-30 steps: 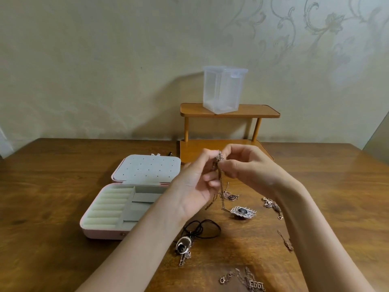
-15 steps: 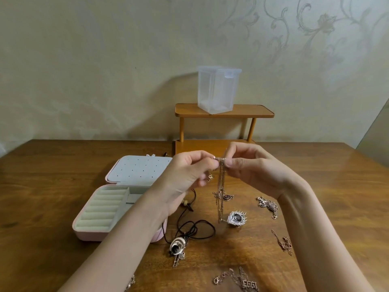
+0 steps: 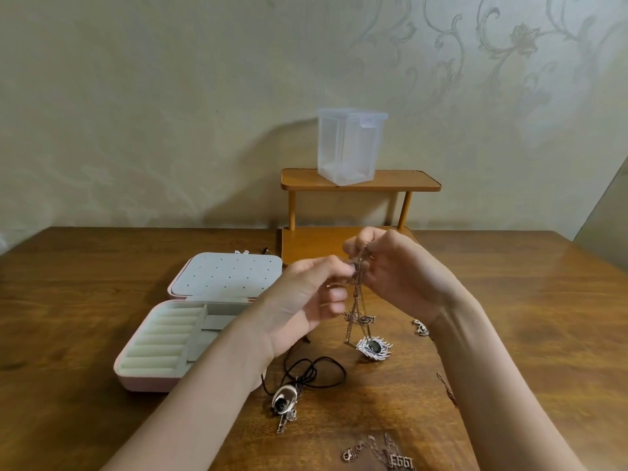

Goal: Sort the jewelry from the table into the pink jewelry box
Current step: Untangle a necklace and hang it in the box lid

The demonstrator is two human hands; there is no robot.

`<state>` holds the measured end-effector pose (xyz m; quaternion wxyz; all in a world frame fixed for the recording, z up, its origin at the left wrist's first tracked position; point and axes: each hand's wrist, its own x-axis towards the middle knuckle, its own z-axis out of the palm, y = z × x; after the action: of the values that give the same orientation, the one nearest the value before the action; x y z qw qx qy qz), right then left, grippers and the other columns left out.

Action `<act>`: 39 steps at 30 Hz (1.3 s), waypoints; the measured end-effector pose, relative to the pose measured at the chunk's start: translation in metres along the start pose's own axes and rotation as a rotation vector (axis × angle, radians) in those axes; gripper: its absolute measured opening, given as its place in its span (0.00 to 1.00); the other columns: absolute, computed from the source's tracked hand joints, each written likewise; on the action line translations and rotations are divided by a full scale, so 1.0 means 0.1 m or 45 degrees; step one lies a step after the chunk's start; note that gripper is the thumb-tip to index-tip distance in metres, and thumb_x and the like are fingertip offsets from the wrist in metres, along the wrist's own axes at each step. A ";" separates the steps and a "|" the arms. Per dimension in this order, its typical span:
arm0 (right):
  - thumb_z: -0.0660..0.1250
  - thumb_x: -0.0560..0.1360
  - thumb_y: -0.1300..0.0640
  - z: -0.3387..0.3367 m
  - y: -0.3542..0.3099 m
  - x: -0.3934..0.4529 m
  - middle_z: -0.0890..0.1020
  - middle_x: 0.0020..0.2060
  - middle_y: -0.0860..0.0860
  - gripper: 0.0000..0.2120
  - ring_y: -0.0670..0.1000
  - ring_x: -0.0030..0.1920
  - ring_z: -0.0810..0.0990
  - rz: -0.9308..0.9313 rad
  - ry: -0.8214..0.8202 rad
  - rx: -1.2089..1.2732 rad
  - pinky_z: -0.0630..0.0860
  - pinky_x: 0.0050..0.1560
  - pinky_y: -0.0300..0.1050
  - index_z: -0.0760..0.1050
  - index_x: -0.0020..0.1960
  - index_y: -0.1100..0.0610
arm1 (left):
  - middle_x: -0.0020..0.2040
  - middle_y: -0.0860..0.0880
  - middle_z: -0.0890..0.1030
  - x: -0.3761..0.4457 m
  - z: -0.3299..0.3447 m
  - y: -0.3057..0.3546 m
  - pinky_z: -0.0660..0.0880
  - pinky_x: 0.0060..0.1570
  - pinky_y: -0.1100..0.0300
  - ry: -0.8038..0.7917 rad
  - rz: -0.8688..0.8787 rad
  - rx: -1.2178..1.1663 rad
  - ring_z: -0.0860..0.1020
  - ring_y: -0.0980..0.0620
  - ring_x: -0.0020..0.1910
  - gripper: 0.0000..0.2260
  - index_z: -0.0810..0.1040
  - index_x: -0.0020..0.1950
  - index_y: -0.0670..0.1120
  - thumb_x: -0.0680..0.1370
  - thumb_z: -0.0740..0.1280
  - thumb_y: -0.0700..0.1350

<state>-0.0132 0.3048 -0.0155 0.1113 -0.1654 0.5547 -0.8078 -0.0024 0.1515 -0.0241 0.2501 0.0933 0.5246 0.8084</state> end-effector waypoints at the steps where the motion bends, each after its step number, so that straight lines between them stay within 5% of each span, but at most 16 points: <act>1: 0.69 0.59 0.61 -0.01 -0.01 0.00 0.77 0.34 0.49 0.05 0.46 0.32 0.70 0.006 -0.046 0.068 0.69 0.33 0.35 0.74 0.32 0.55 | 0.32 0.51 0.72 0.00 -0.02 0.01 0.67 0.25 0.68 -0.045 -0.075 -0.167 0.67 0.58 0.26 0.06 0.75 0.44 0.43 0.69 0.70 0.39; 5: 0.74 0.57 0.57 -0.03 -0.05 -0.05 0.76 0.34 0.49 0.11 0.44 0.30 0.70 -0.056 -0.238 0.305 0.68 0.31 0.35 0.73 0.32 0.55 | 0.33 0.49 0.73 0.01 -0.04 0.03 0.69 0.26 0.68 -0.106 -0.162 -0.522 0.70 0.57 0.27 0.02 0.78 0.36 0.41 0.68 0.68 0.40; 8: 0.73 0.59 0.59 -0.05 -0.11 -0.09 0.71 0.27 0.47 0.10 0.44 0.25 0.66 -0.067 -0.143 0.259 0.65 0.26 0.33 0.71 0.33 0.54 | 0.34 0.46 0.76 0.01 -0.02 0.04 0.73 0.26 0.66 -0.035 -0.152 -0.540 0.74 0.55 0.28 0.02 0.75 0.39 0.41 0.68 0.66 0.39; 13: 0.68 0.72 0.66 -0.08 -0.21 -0.14 0.68 0.23 0.45 0.08 0.43 0.24 0.62 -0.129 0.293 -0.948 0.59 0.23 0.31 0.73 0.36 0.58 | 0.32 0.47 0.76 0.06 -0.05 0.00 0.75 0.30 0.66 0.200 0.103 -0.260 0.75 0.55 0.30 0.05 0.74 0.38 0.42 0.74 0.64 0.36; 17: 0.66 0.75 0.51 0.02 -0.20 -0.10 0.67 0.24 0.48 0.16 0.45 0.25 0.61 -0.344 0.545 -1.215 0.59 0.26 0.34 0.71 0.34 0.59 | 0.33 0.50 0.77 0.07 -0.01 -0.06 0.74 0.34 0.65 0.264 0.228 0.018 0.75 0.55 0.35 0.07 0.75 0.38 0.44 0.76 0.63 0.36; 22: 0.48 0.80 0.41 0.12 -0.28 -0.11 0.64 0.20 0.48 0.29 0.46 0.22 0.59 -0.305 0.447 -0.737 0.54 0.25 0.38 0.66 0.28 0.57 | 0.31 0.50 0.78 0.07 -0.04 -0.05 0.75 0.32 0.66 0.361 0.250 0.062 0.76 0.55 0.35 0.09 0.76 0.37 0.43 0.77 0.63 0.36; 26: 0.44 0.78 0.37 0.06 -0.30 -0.09 0.66 0.18 0.50 0.33 0.48 0.20 0.60 -0.143 0.511 -0.599 0.55 0.23 0.37 0.66 0.27 0.58 | 0.38 0.48 0.79 0.04 0.00 -0.04 0.77 0.35 0.63 0.258 0.233 0.089 0.80 0.53 0.38 0.05 0.75 0.41 0.43 0.77 0.63 0.37; 30: 0.55 0.80 0.45 -0.05 -0.26 -0.15 0.71 0.24 0.52 0.23 0.49 0.25 0.67 0.012 0.506 -0.862 0.63 0.24 0.40 0.71 0.33 0.59 | 0.42 0.47 0.78 0.00 -0.01 -0.03 0.79 0.40 0.61 0.194 0.333 0.346 0.82 0.50 0.40 0.03 0.75 0.44 0.44 0.77 0.65 0.38; 34: 0.60 0.79 0.62 -0.15 -0.25 -0.21 0.80 0.34 0.56 0.10 0.51 0.36 0.77 0.180 0.235 -1.184 0.75 0.35 0.40 0.77 0.45 0.66 | 0.45 0.43 0.80 -0.04 0.01 0.00 0.80 0.42 0.60 0.162 0.379 0.485 0.84 0.47 0.42 0.01 0.76 0.47 0.43 0.76 0.66 0.38; 39: 0.62 0.77 0.65 -0.17 -0.23 -0.21 0.85 0.42 0.51 0.08 0.48 0.47 0.82 0.349 0.006 -1.406 0.78 0.50 0.43 0.80 0.48 0.58 | 0.39 0.45 0.83 -0.08 0.03 0.03 0.79 0.34 0.62 0.147 0.349 0.552 0.84 0.48 0.39 0.02 0.76 0.48 0.43 0.77 0.64 0.39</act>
<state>-0.0003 0.3353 -0.0022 0.1111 -0.1238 0.9114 -0.3764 0.0047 0.1493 -0.0196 0.0823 0.1686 0.6814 0.7074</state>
